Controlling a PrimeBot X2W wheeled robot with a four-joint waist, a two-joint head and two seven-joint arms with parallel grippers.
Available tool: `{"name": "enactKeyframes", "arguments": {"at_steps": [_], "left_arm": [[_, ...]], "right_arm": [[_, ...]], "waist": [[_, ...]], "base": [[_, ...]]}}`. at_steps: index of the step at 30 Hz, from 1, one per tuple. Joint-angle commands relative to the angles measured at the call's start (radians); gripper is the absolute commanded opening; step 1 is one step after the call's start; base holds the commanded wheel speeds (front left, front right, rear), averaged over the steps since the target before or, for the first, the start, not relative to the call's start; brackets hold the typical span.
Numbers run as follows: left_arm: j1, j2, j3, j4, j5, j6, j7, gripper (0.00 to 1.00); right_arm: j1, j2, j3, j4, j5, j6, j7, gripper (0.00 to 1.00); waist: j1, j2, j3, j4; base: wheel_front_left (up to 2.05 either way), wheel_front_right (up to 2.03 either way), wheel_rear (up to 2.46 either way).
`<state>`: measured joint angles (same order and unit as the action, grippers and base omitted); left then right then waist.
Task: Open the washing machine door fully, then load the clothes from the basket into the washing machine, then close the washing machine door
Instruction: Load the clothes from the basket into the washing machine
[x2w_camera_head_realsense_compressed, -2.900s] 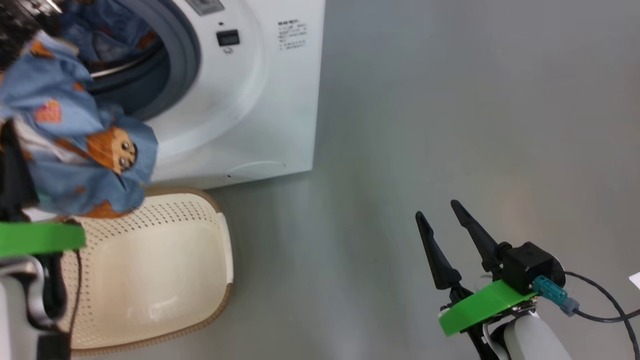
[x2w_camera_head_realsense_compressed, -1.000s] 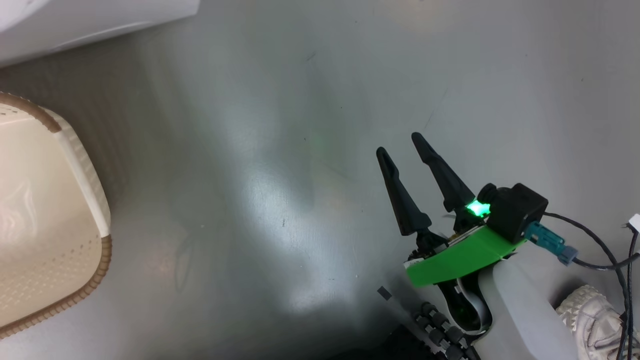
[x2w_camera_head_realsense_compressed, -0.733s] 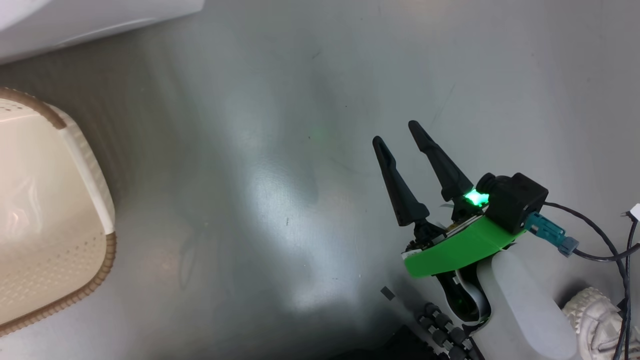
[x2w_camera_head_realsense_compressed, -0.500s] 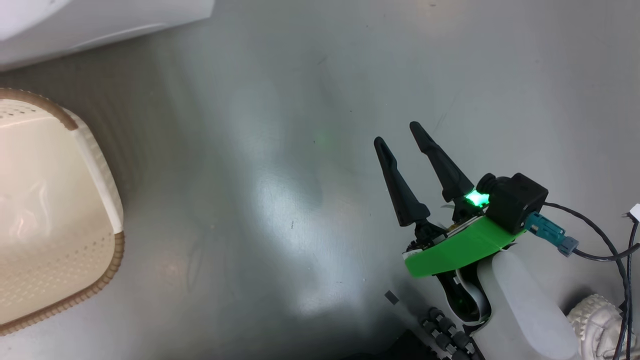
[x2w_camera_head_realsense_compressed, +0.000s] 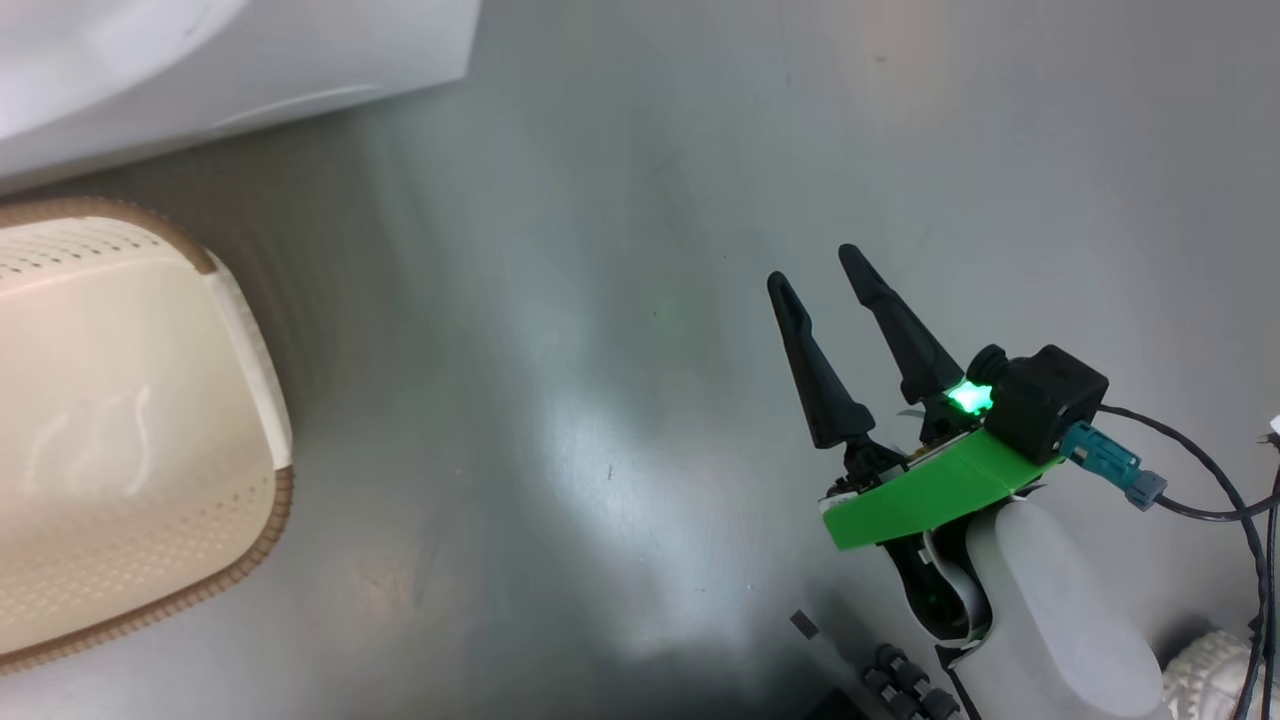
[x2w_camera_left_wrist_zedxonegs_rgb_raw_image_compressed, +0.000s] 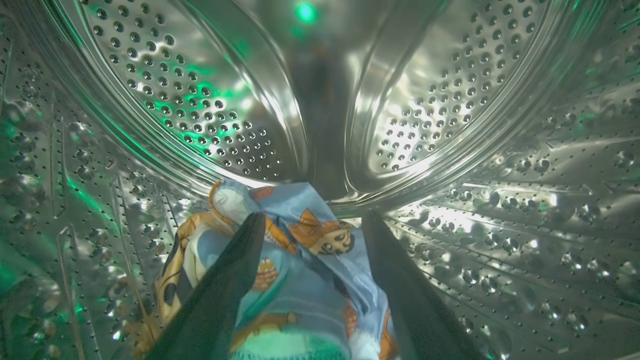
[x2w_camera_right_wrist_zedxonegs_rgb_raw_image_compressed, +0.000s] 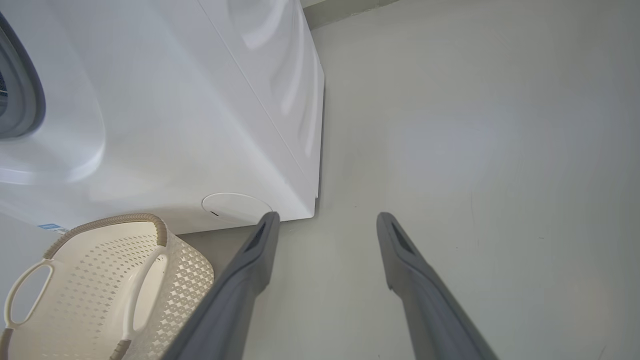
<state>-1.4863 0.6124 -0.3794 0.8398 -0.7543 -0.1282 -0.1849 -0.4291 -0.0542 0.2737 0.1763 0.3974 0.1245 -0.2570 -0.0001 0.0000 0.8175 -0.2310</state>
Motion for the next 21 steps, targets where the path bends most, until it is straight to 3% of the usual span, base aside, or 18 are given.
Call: {"name": "enactKeyframes", "arguments": {"at_steps": [1,12,21], "left_arm": [[0.029,0.045,0.009,-0.012,-0.001,-0.002,-0.008,1.0],[0.204,-0.026,0.026,-0.029,0.0,-0.002,-0.076,1.0],[0.388,-0.09,0.151,-0.182,0.094,0.005,-0.077,1.0]], "right_arm": [[0.042,0.004,0.013,-0.014,-0.017,0.006,-0.005,1.0],[0.066,0.004,-0.021,0.004,-0.055,0.006,-0.005,1.0],[0.09,0.004,-0.037,0.03,-0.077,0.006,-0.005,1.0]], "waist": [[0.0001,0.0,-0.022,0.015],[0.0001,0.0,-0.115,0.061],[0.0001,0.0,-0.194,0.095]], "base": [[0.0,0.0,0.0],[0.0,0.0,0.0],[0.0,0.0,0.0]]}}
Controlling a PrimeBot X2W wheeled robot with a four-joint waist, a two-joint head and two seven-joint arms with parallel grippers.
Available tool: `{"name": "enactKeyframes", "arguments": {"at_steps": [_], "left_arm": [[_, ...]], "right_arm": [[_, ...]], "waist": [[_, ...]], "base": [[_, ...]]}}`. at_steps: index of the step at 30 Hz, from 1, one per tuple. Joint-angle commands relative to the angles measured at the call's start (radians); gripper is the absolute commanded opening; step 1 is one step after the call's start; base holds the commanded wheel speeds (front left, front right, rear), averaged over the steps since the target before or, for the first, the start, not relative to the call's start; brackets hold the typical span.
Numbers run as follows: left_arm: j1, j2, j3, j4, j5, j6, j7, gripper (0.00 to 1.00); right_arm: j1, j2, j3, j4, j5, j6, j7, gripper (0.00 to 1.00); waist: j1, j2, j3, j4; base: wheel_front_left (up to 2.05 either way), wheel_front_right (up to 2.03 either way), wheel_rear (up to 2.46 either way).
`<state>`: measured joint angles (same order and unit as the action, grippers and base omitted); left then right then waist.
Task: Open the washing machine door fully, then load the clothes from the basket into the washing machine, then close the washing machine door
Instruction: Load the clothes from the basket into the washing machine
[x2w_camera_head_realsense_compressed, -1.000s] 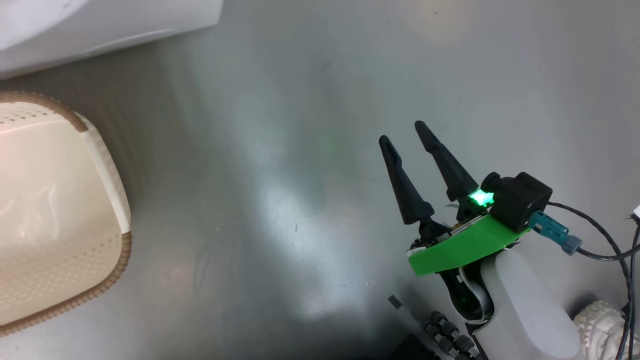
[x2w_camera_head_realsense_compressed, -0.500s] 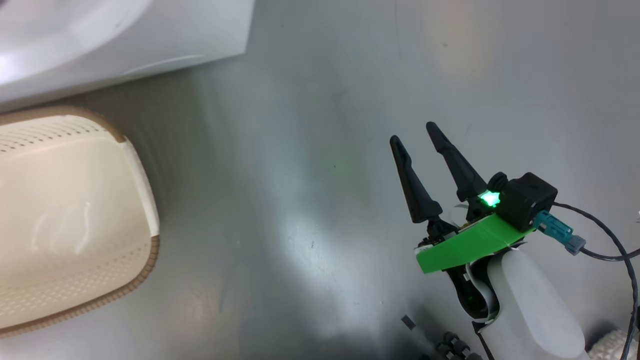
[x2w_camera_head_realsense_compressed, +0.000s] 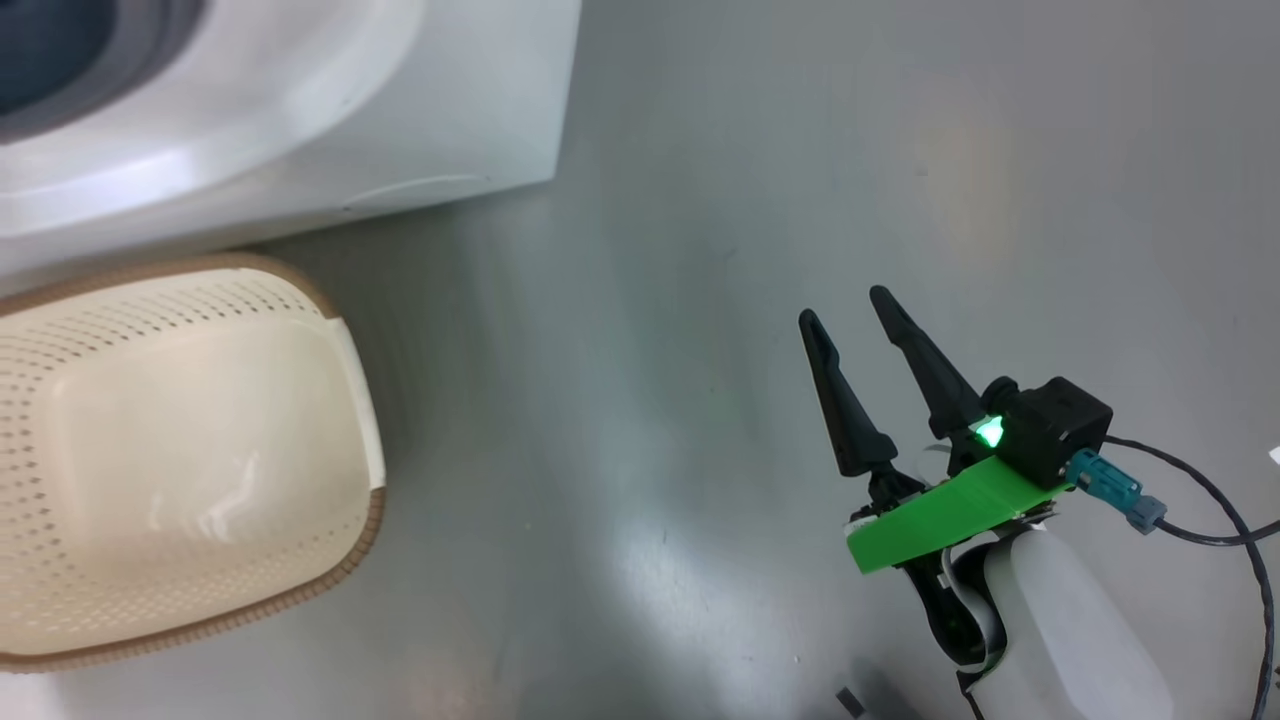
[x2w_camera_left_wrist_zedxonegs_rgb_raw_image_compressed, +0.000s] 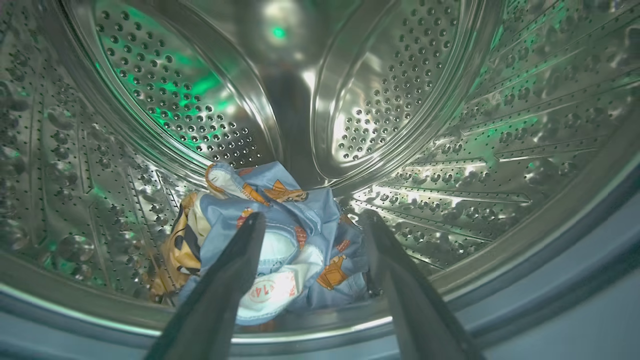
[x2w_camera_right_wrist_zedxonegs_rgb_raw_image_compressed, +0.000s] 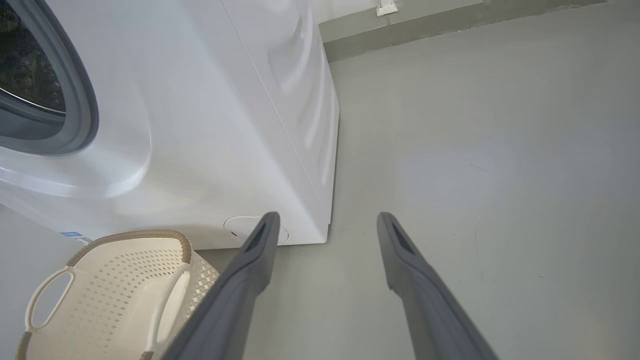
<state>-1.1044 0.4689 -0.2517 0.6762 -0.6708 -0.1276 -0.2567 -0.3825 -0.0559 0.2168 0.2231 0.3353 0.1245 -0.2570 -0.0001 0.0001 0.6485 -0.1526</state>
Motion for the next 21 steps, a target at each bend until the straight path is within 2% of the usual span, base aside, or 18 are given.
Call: {"name": "enactKeyframes", "arguments": {"at_steps": [1,16,21], "left_arm": [[0.029,0.045,0.042,-0.036,0.018,0.005,-0.005,1.0],[0.417,-0.096,0.246,-0.322,0.186,0.0,-0.005,1.0],[0.56,-0.134,0.281,-0.427,0.275,-0.002,-0.005,1.0]], "right_arm": [[0.046,0.006,0.02,-0.014,-0.015,0.006,-0.005,1.0],[0.099,0.006,0.008,0.02,-0.046,0.006,-0.005,1.0],[0.13,0.006,0.004,0.033,-0.05,0.006,-0.005,1.0]], "waist": [[0.0001,-0.0001,-0.034,0.019],[0.0001,-0.0001,-0.205,0.036],[0.0001,-0.0001,-0.26,0.04]], "base": [[0.0,0.0,0.0],[0.0,0.0,0.0],[0.0,0.0,0.0]]}}
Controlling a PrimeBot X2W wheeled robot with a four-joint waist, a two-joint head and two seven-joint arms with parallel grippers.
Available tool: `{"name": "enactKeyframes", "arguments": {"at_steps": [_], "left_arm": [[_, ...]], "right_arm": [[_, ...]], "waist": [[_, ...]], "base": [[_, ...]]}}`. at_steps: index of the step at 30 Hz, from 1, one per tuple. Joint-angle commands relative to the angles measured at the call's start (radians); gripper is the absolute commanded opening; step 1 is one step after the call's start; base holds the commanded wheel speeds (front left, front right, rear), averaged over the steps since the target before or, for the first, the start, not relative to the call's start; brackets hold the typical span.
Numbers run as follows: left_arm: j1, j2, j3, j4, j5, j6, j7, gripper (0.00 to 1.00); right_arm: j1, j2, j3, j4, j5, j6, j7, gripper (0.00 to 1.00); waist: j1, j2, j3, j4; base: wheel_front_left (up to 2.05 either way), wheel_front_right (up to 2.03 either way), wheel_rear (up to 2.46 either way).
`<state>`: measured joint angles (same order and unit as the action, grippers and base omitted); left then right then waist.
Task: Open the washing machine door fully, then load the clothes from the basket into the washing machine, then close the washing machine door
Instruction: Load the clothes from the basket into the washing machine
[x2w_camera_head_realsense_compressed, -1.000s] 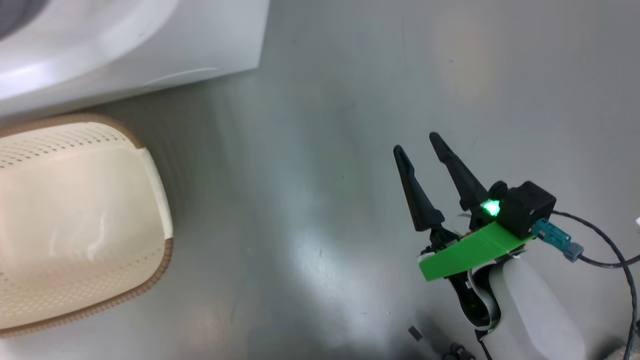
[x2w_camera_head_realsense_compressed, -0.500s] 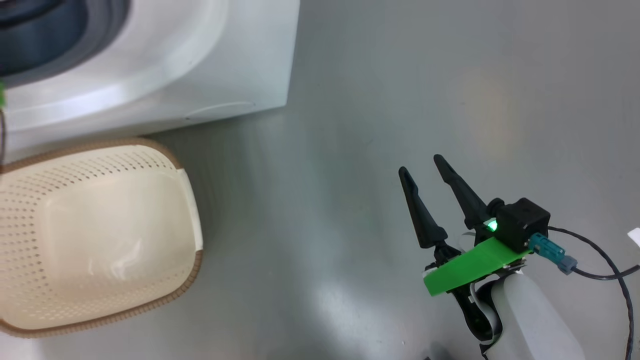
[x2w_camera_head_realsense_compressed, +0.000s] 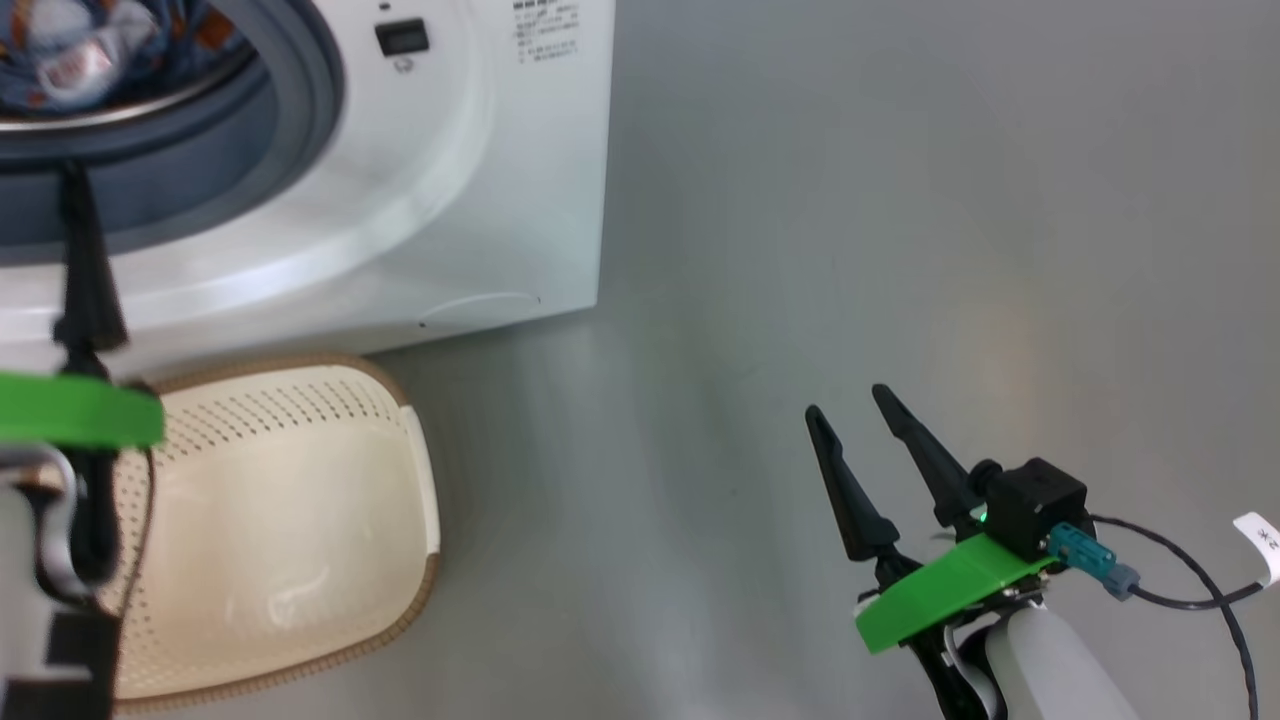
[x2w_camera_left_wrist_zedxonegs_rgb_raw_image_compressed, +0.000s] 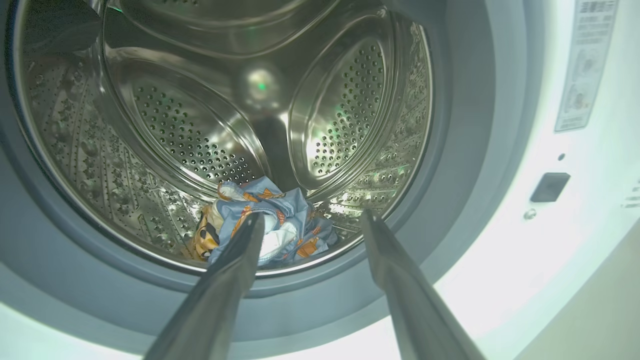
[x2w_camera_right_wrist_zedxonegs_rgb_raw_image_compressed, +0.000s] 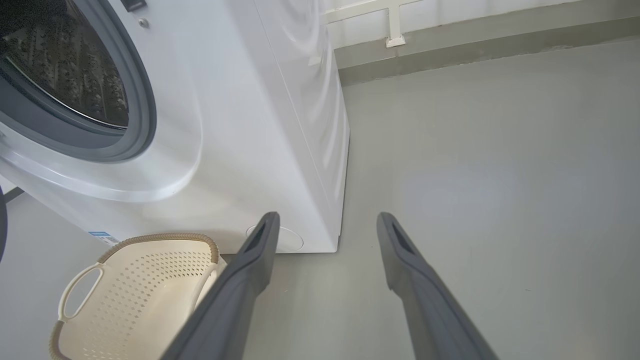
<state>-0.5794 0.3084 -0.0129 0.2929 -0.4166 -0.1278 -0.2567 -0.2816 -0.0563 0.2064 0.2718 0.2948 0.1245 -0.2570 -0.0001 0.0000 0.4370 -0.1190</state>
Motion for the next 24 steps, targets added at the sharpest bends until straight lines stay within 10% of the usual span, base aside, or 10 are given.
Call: {"name": "enactKeyframes", "arguments": {"at_steps": [1,24], "left_arm": [[0.035,0.026,0.043,-0.044,0.021,-0.001,-0.005,1.0],[0.579,-0.231,0.266,-0.276,0.215,-0.003,-0.005,1.0]], "right_arm": [[0.029,0.006,0.014,-0.015,-0.01,0.006,-0.005,1.0],[0.149,0.006,-0.028,-0.011,-0.057,0.006,-0.005,1.0]], "waist": [[0.0002,0.0,-0.049,0.006],[0.0002,0.0,-0.314,0.007]], "base": [[0.0,0.0,0.0],[0.0,0.0,0.0]]}}
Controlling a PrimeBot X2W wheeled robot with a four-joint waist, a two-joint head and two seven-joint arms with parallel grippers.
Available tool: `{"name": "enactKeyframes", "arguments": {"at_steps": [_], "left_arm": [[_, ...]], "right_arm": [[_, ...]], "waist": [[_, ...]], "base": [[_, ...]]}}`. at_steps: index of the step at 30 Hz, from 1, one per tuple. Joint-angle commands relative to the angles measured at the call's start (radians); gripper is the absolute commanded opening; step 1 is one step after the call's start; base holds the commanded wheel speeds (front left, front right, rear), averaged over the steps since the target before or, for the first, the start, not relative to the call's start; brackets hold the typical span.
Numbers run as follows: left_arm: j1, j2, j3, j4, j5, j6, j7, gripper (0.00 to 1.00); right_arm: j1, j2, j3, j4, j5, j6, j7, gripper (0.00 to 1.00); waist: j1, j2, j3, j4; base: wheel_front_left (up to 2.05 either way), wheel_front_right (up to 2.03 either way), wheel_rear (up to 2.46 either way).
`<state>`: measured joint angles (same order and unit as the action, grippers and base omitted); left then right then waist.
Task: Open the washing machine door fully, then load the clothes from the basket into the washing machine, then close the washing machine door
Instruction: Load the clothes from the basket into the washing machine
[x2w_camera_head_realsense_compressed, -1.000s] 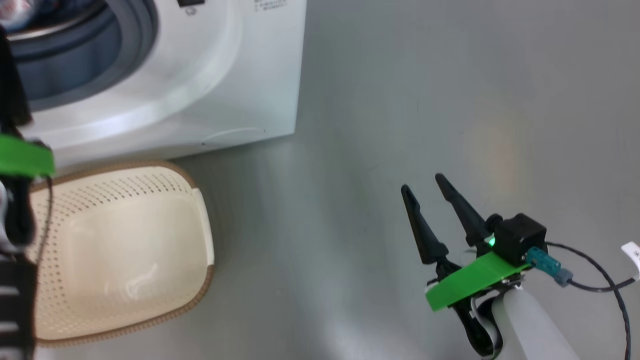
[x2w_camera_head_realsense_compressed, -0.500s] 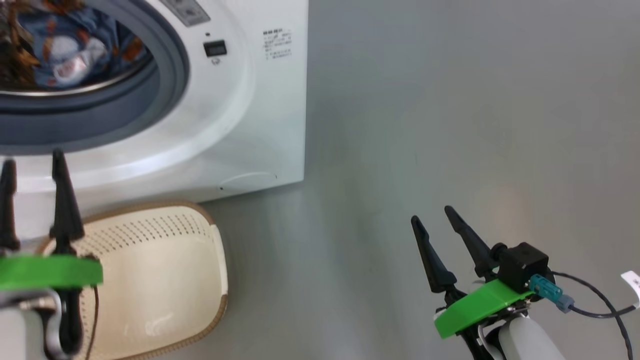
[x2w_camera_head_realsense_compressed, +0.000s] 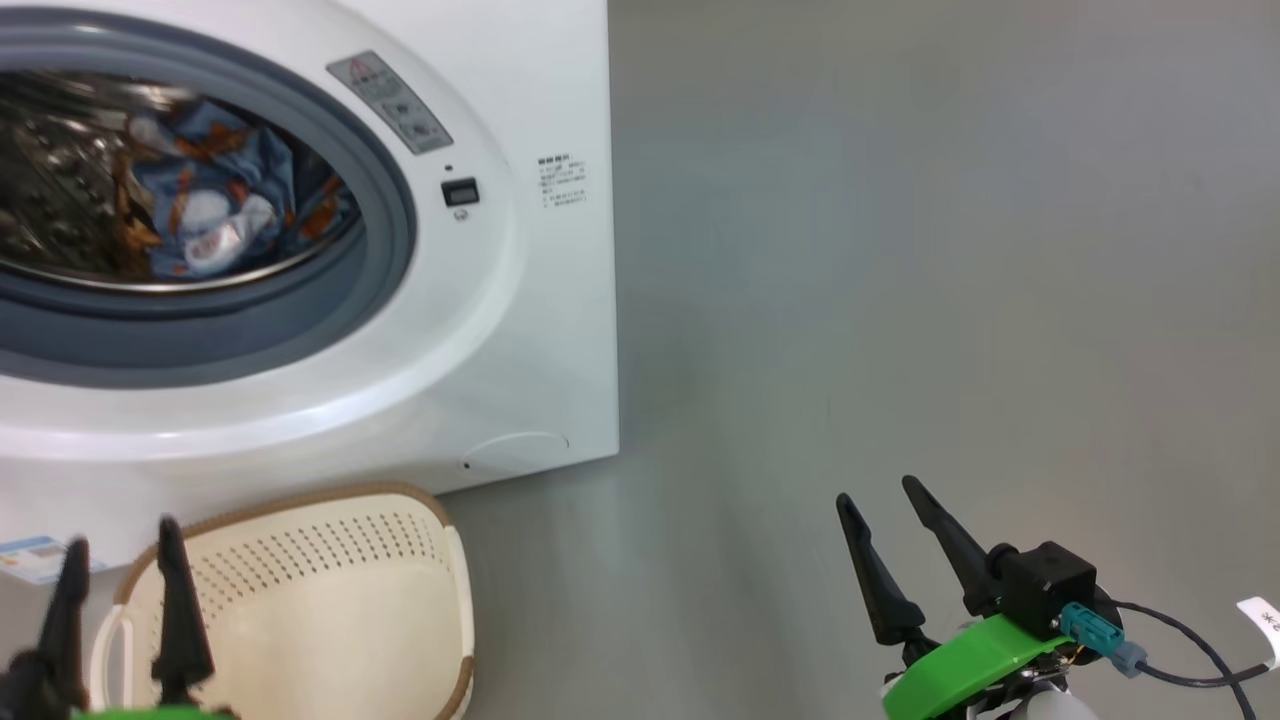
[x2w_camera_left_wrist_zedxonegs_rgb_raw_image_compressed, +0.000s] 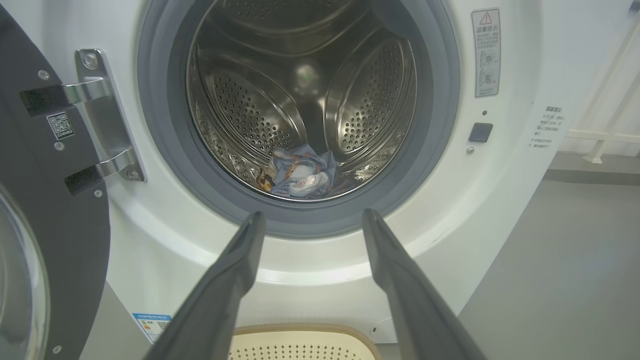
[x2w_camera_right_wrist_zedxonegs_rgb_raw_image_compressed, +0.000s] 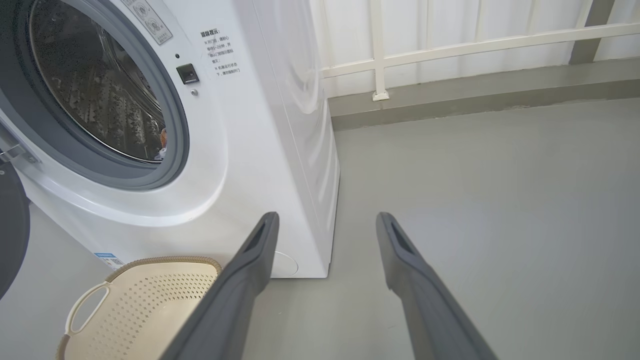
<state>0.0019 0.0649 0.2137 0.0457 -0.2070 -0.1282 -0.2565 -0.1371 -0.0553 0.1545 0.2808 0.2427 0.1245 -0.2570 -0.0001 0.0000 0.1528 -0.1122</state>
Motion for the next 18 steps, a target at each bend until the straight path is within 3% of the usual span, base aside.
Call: {"name": "enactKeyframes", "arguments": {"at_steps": [1,11,18], "left_arm": [[0.014,0.008,0.043,-0.03,0.006,-0.002,-0.005,1.0],[0.15,-0.013,0.056,-0.063,0.037,-0.001,-0.005,1.0],[0.213,-0.014,0.007,-0.085,0.008,0.05,-0.005,1.0]], "right_arm": [[0.008,0.005,0.024,-0.02,-0.008,0.006,-0.005,1.0],[0.038,0.005,0.026,-0.02,-0.006,0.006,-0.005,1.0],[0.043,0.005,0.028,-0.026,-0.017,0.006,-0.005,1.0]], "waist": [[0.0001,0.0,-0.038,0.0],[0.0001,0.0,-0.122,-0.009],[0.0001,0.0,-0.146,-0.008]], "base": [[0.0,0.0,0.0],[0.0,0.0,0.0],[0.0,0.0,0.0]]}}
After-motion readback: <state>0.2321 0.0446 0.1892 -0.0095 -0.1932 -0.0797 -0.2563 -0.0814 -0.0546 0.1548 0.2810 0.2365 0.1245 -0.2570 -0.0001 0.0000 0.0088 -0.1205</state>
